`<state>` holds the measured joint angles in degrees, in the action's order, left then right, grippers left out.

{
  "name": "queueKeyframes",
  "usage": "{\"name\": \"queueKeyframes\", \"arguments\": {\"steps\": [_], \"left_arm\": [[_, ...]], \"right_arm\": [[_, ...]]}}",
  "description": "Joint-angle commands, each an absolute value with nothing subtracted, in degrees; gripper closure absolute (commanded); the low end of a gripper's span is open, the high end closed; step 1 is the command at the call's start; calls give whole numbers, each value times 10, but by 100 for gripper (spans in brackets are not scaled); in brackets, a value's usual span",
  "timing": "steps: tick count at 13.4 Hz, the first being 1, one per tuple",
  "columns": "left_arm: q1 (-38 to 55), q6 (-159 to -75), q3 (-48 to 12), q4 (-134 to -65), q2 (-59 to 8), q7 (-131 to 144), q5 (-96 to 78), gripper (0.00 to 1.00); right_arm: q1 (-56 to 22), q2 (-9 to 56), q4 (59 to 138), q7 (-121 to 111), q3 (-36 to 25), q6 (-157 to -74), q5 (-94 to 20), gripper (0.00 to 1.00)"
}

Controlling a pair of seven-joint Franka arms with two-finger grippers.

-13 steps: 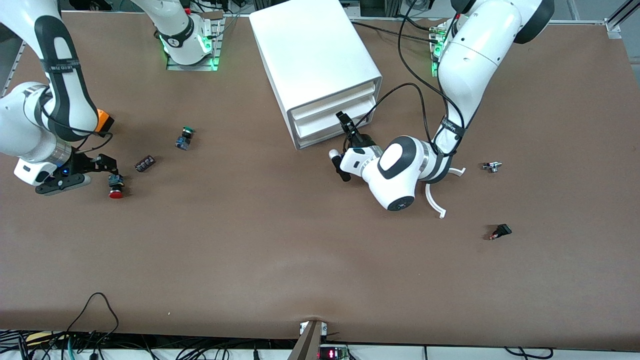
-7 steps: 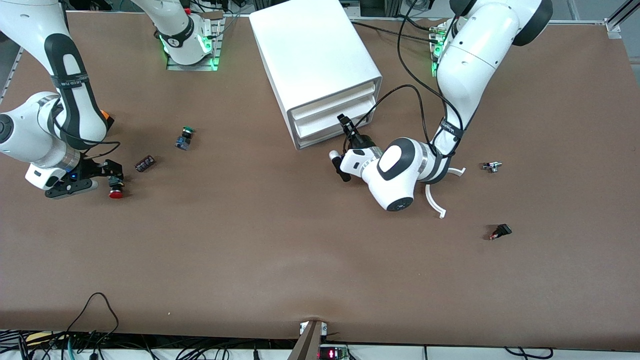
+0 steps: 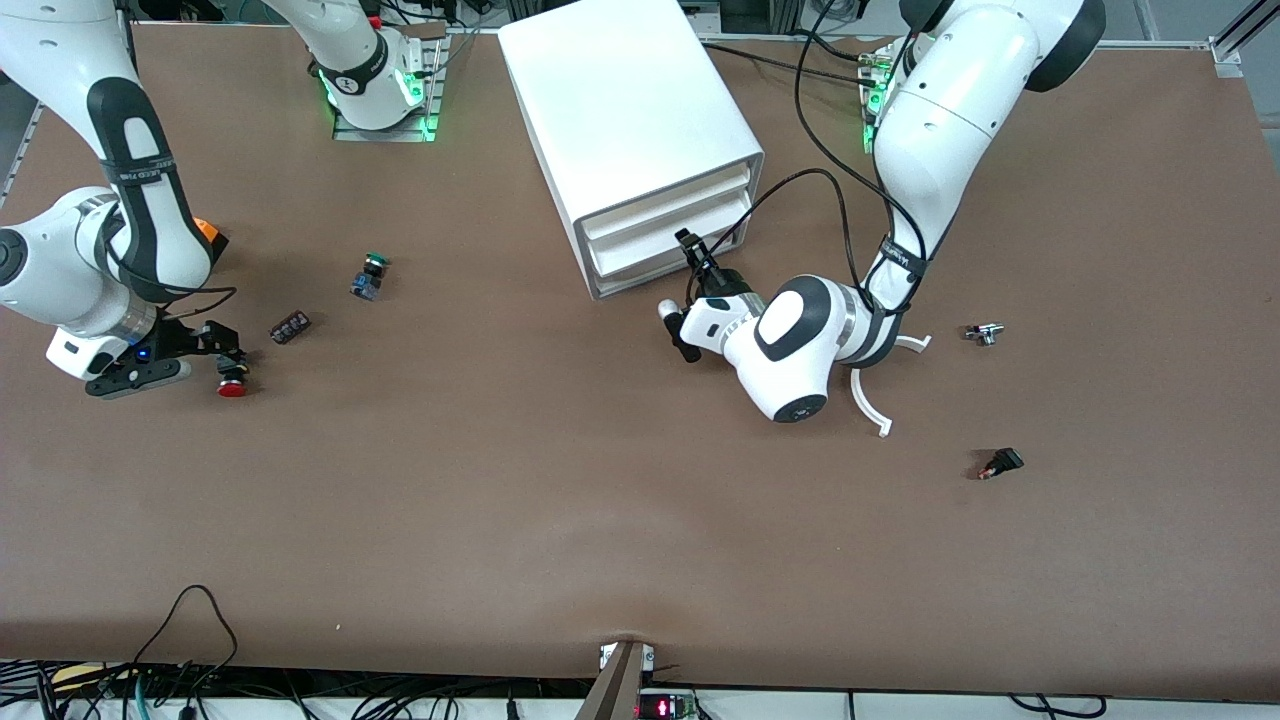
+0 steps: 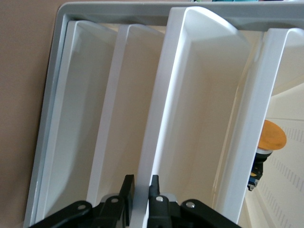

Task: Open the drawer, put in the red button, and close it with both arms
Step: 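Pull the drawer open with the left gripper while the right gripper grasps the button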

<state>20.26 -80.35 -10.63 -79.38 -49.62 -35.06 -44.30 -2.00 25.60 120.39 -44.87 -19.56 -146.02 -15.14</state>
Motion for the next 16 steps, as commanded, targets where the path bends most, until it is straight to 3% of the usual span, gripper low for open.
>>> {"name": "queueKeyframes", "arguments": {"steps": [1, 5, 7, 8, 11, 13, 16], "left_arm": [[204, -802, -102, -788, -504, -341, -455, 92], [201, -802, -101, -787, -504, -340, -455, 95], [200, -802, -101, -787, -504, -339, -455, 95], [199, -802, -100, -783, -504, -338, -455, 96], [198, -803, -97, -780, -504, -337, -455, 96], [193, -805, -97, -779, -504, -331, -455, 96], [192, -806, -96, -764, -509, -323, -460, 97]], "right_arm": [[-11, 279, 1199, -489, -185, -1480, -194, 3], [-17, 284, 1198, -500, -185, -1479, -219, 6], [-18, 286, 1201, -500, -185, -1479, -221, 14], [-18, 290, 1201, -500, -185, -1479, -221, 20], [-18, 290, 1201, -499, -185, -1478, -221, 55], [-18, 289, 1201, -498, -185, -1476, -221, 72], [-18, 269, 1196, -479, -164, -1469, -221, 79]]}}
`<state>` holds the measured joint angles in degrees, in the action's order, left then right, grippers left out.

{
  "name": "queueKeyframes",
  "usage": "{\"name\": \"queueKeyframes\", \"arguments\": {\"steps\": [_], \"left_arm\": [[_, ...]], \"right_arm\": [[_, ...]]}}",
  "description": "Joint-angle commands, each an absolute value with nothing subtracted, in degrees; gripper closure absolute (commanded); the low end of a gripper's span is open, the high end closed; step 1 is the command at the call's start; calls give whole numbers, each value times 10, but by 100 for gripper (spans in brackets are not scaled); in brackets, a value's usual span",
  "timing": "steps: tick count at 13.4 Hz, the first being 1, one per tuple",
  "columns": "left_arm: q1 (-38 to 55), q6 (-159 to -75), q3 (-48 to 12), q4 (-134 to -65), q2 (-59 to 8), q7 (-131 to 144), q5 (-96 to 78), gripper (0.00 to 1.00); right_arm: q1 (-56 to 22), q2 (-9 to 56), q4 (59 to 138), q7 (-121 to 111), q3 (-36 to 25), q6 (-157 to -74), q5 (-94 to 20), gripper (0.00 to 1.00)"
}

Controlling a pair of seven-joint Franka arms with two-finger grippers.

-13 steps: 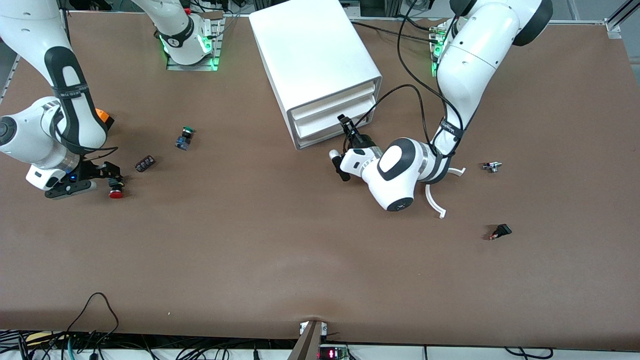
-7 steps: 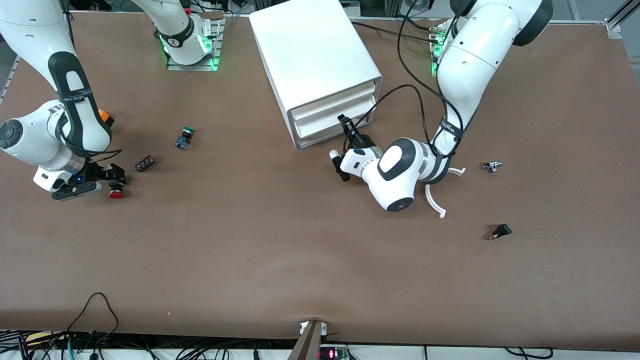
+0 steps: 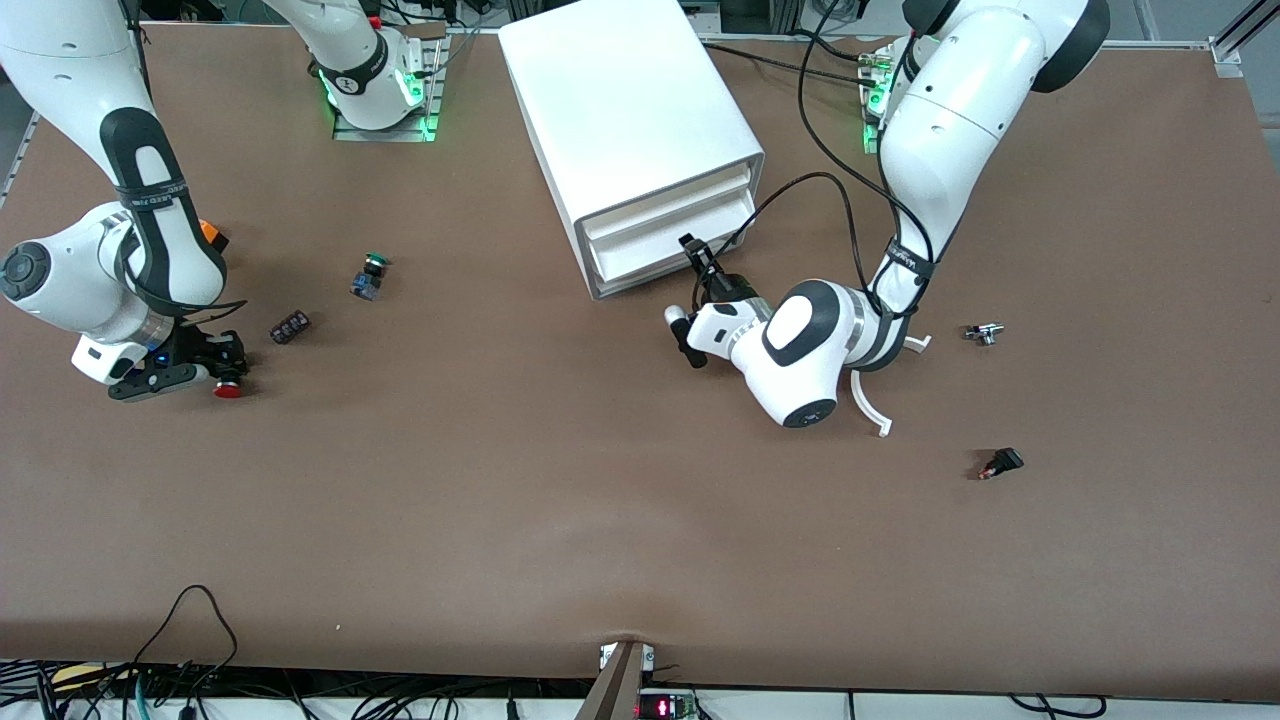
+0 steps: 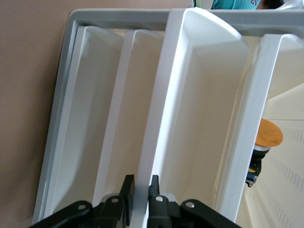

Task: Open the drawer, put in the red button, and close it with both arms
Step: 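Lift the red button with the right gripper while the left gripper pulls the drawer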

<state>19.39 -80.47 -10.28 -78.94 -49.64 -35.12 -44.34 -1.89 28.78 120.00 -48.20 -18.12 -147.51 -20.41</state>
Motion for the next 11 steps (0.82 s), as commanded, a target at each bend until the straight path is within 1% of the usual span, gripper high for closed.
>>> {"name": "queueKeyframes", "arguments": {"steps": [1, 5, 7, 9, 11], "left_arm": [[190, -806, -96, -762, -511, -320, -460, 97], [188, -809, -92, -739, -515, -318, -458, 97], [188, -809, -87, -724, -522, -317, -458, 97], [186, -809, -79, -717, -522, -316, -458, 97], [185, -809, -71, -707, -522, -315, -458, 97]], "right_arm": [[-19, 255, 1196, -462, -158, -1456, -220, 79], [-30, 208, 1173, -407, -127, -1399, -212, 79], [-48, 186, 1155, -375, -127, -1360, -208, 79], [-64, 171, 1123, -335, -127, -1312, -182, 79], [-79, 170, 1073, -281, -127, -1255, -148, 79]]}}
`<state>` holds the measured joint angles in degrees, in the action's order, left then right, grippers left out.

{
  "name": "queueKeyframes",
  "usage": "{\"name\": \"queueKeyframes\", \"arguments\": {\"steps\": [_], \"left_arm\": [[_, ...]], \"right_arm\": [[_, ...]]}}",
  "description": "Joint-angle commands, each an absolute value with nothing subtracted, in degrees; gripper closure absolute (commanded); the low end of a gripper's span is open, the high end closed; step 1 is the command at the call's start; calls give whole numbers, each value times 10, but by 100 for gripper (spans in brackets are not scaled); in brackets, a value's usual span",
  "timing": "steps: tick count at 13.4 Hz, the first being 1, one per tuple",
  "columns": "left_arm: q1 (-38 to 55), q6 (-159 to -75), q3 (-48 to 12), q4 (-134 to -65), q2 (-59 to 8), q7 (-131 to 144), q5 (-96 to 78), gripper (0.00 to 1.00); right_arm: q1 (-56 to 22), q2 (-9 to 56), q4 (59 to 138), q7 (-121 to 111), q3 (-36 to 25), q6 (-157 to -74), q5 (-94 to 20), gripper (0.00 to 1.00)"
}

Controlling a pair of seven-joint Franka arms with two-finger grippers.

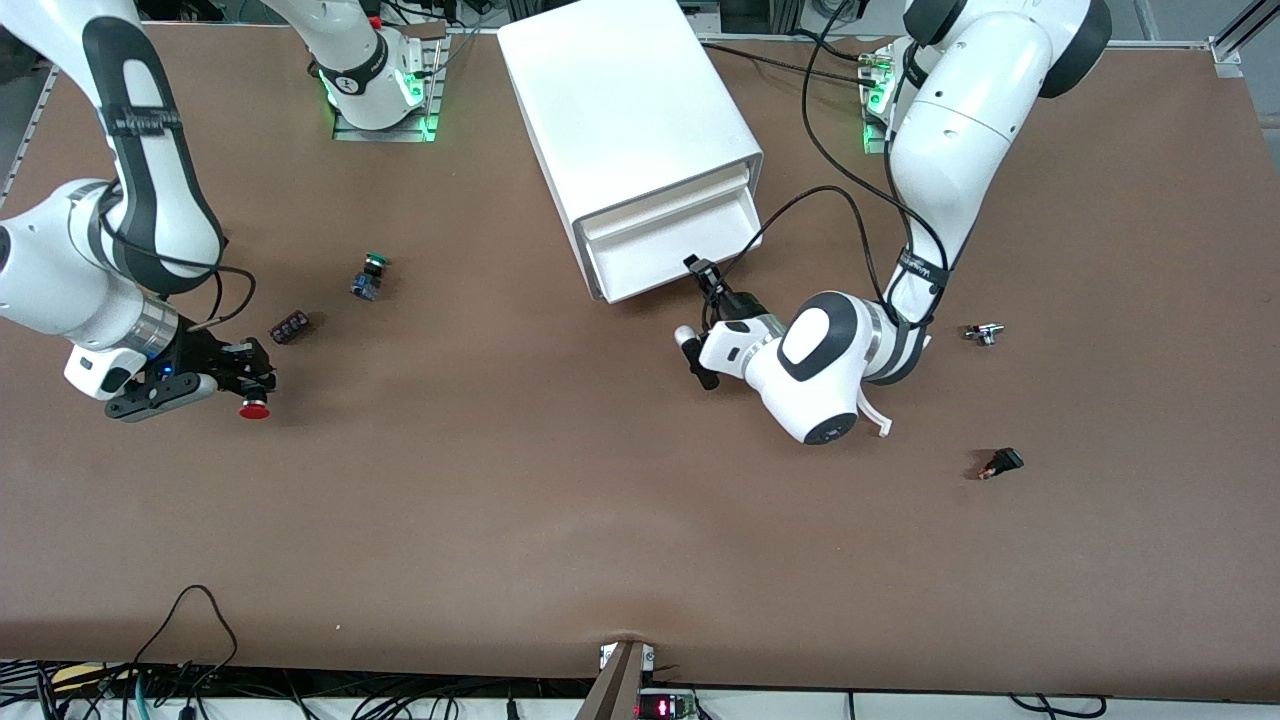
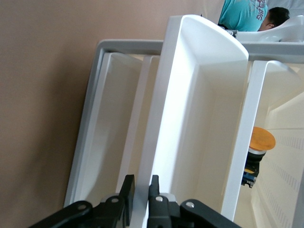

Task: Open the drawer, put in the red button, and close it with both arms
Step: 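Lift the red button with the right gripper while the left gripper pulls the drawer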

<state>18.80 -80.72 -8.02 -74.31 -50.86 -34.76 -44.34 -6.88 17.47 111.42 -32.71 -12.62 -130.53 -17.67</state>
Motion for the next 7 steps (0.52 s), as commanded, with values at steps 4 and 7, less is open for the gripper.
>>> {"name": "queueKeyframes", "arguments": {"steps": [4, 7], "left_arm": [[185, -809, -53, -692, -523, -315, -458, 97], [185, -816, -47, -679, -527, -312, -457, 97]], "right_arm": [[-112, 170, 994, -215, -127, -1165, -115, 79], [-154, 169, 940, -132, -127, -1094, -98, 79]]}}
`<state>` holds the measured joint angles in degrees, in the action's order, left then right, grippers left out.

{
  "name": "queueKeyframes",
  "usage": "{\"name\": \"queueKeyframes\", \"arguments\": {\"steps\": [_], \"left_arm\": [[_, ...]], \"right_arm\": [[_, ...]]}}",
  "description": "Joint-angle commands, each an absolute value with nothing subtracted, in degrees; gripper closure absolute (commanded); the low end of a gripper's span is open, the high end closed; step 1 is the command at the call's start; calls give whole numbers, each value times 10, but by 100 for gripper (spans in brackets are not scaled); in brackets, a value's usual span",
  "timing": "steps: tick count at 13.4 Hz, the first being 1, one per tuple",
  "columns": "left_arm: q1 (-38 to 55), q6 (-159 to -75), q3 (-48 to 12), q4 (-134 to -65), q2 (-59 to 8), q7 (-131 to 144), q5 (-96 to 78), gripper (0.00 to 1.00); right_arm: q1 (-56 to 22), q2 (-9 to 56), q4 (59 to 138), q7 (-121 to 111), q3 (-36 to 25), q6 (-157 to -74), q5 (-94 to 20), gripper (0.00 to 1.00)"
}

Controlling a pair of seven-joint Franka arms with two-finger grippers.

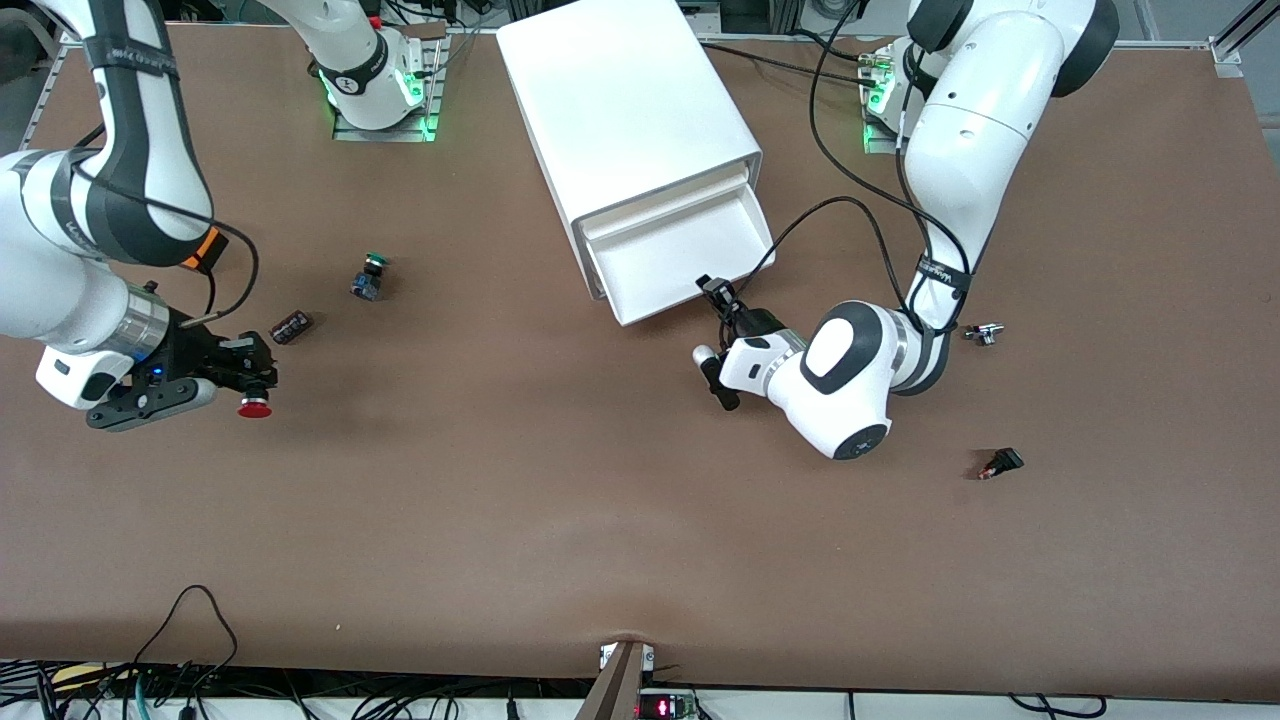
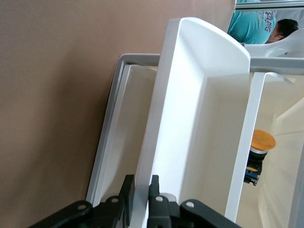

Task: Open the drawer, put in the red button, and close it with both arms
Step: 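Lift the red button with the right gripper while the left gripper pulls the drawer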

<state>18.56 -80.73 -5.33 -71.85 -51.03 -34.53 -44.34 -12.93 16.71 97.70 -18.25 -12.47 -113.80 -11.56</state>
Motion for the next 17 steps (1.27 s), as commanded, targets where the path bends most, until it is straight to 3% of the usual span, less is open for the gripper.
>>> {"name": "queueKeyframes", "arguments": {"steps": [1, 17], "left_arm": [[185, -818, -45, -676, -529, -312, -458, 97], [171, -894, -32, -674, -531, -306, -458, 98]], "right_arm": [[-165, 166, 931, -105, -127, -1080, -97, 79], [-389, 170, 910, 327, -127, -1090, -107, 79]]}}
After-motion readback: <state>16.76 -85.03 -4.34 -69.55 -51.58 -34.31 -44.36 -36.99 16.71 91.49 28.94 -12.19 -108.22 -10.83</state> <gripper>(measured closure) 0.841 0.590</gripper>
